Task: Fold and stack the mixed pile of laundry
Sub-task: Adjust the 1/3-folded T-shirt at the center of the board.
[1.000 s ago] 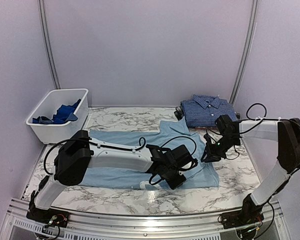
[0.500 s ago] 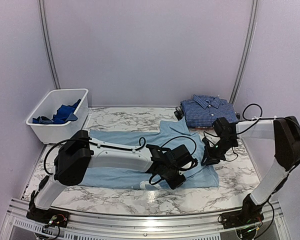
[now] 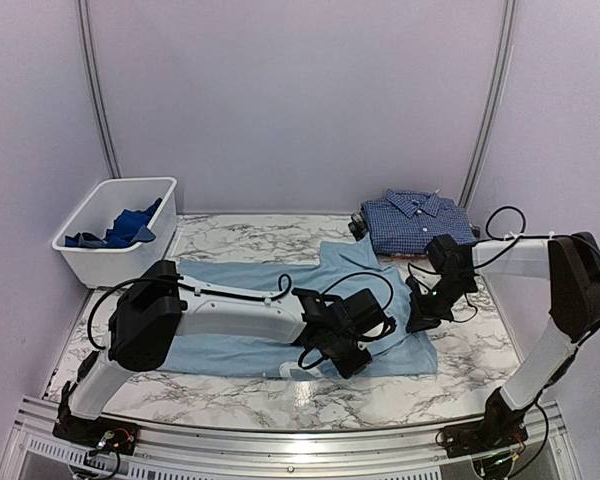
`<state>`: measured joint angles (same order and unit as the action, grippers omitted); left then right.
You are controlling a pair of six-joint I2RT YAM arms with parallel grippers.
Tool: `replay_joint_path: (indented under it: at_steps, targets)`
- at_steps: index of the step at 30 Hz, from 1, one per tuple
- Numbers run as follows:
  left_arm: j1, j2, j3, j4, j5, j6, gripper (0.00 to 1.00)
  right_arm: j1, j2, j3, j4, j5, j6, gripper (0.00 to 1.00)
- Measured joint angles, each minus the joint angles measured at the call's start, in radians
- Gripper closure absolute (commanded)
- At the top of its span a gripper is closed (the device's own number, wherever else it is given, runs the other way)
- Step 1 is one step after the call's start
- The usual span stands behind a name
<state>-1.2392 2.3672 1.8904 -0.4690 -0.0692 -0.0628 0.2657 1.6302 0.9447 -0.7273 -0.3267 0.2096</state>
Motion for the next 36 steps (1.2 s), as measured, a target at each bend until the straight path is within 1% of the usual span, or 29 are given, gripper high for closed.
replay_joint_path:
  at_steps: [3,8,11,14,20,25,31,36]
  targets:
    - [0.0,0.0,0.01,-0.008,-0.003,0.0,0.76,0.0,0.0,0.009,-0.011,0.0,-0.002,1.0]
    - [0.0,0.0,0.028,-0.009,-0.013,0.0,0.82,0.0,-0.002,0.024,-0.023,0.0,-0.005,1.0]
    - [0.0,0.0,0.039,-0.01,-0.022,0.003,0.92,0.0,-0.003,0.029,-0.026,0.0,-0.005,1.0]
    - [0.0,0.0,0.043,-0.011,-0.029,0.003,1.0,0.0,-0.003,0.038,-0.035,0.0,-0.005,1.0]
    - [0.001,-0.002,0.043,-0.011,-0.043,0.004,1.0,0.0,-0.004,0.074,-0.047,-0.006,-0.005,1.0]
    - [0.027,-0.02,0.043,-0.011,-0.044,-0.016,1.0,0.0,-0.004,0.14,-0.051,-0.034,0.0,1.0]
    - [0.109,-0.07,0.043,-0.011,-0.047,-0.023,1.0,0.0,0.008,0.205,-0.038,-0.071,0.024,1.0]
    - [0.173,-0.104,0.024,-0.008,-0.069,-0.017,1.0,0.0,0.07,0.261,-0.011,-0.103,0.053,1.0]
